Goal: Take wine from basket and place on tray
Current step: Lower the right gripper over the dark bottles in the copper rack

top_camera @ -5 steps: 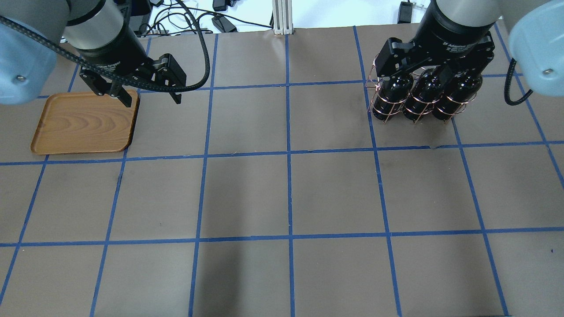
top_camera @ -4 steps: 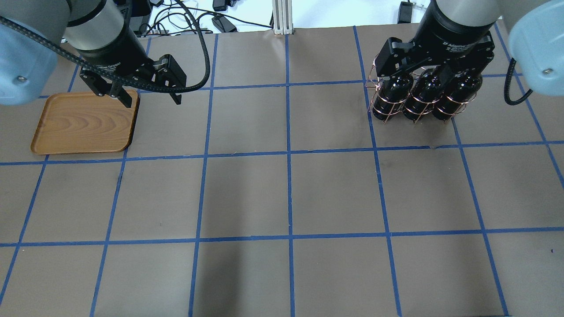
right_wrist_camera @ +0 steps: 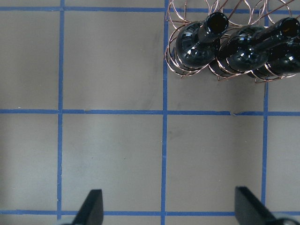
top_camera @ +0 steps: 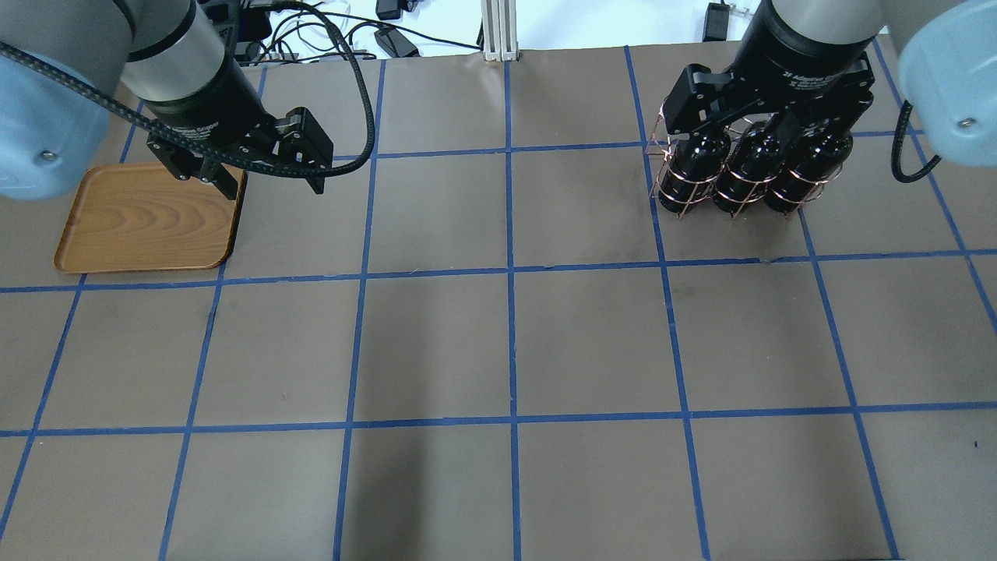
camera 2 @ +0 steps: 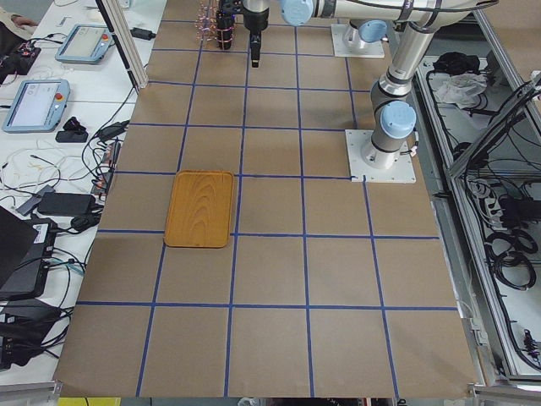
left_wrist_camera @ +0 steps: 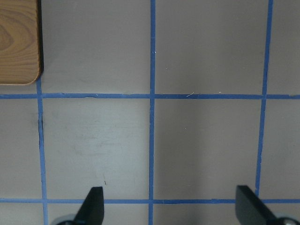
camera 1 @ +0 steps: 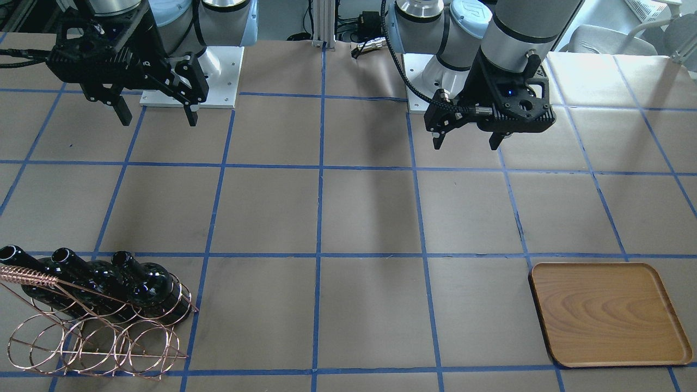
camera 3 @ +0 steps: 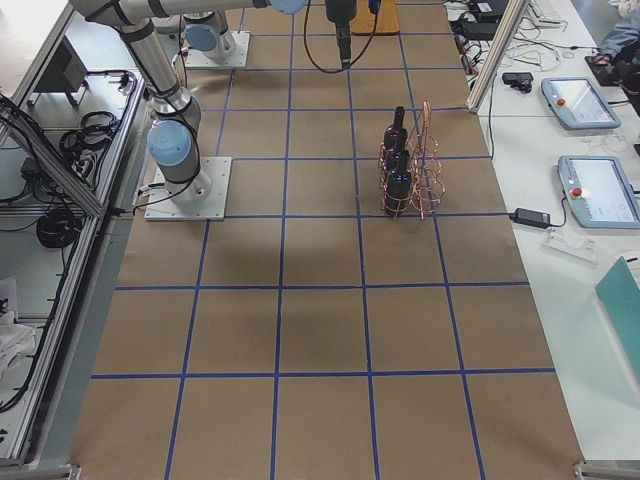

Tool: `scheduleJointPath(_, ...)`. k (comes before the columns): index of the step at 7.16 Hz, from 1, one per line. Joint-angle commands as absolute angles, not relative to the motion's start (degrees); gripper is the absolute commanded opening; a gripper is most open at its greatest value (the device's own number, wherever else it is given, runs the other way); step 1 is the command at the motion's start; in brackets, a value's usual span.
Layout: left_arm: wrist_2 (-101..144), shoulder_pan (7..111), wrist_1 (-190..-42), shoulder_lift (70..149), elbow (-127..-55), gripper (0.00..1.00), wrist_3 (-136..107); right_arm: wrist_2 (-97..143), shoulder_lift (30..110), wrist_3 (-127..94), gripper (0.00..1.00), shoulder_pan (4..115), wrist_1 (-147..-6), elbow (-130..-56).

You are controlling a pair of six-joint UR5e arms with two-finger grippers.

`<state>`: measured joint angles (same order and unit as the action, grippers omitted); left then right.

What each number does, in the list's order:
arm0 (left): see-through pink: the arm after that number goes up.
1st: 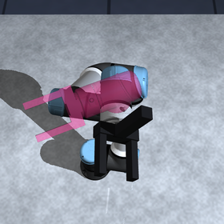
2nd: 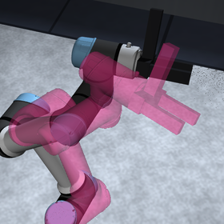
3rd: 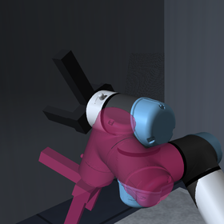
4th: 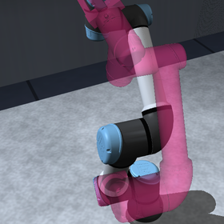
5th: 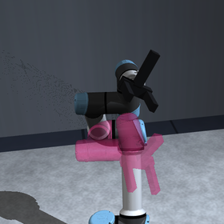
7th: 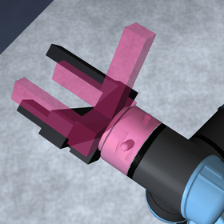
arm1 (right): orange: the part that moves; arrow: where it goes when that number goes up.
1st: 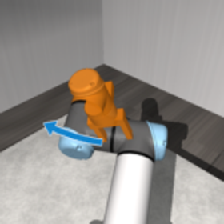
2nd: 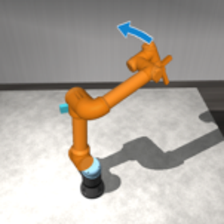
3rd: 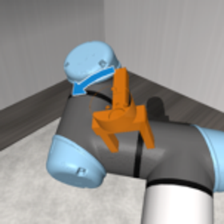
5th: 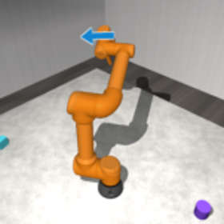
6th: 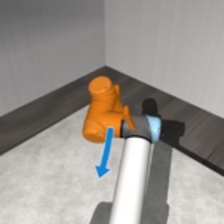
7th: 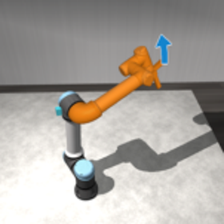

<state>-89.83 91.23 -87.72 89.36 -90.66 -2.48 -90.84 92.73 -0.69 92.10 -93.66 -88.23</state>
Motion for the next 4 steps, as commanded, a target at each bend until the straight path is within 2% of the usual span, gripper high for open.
scheduleJointPath(1, -89.8, 91.2, -87.7, 89.3, -90.7, 1.00, -2.5, -93.1, 86.9, 0.8, 1.00, 90.4, -93.6, -83.0)
scheduleJointPath(2, -89.8, 91.1, -87.7, 89.4, -90.7, 1.00, -2.5, -93.2, 83.4, 3.1, 1.00, 87.7, -93.5, -80.2)
scheduleJointPath(4, -89.9, 91.1, -87.7, 89.3, -90.7, 1.00, -2.5, -92.2, 80.6, 12.2, 1.00, 80.6, -93.7, -79.5)
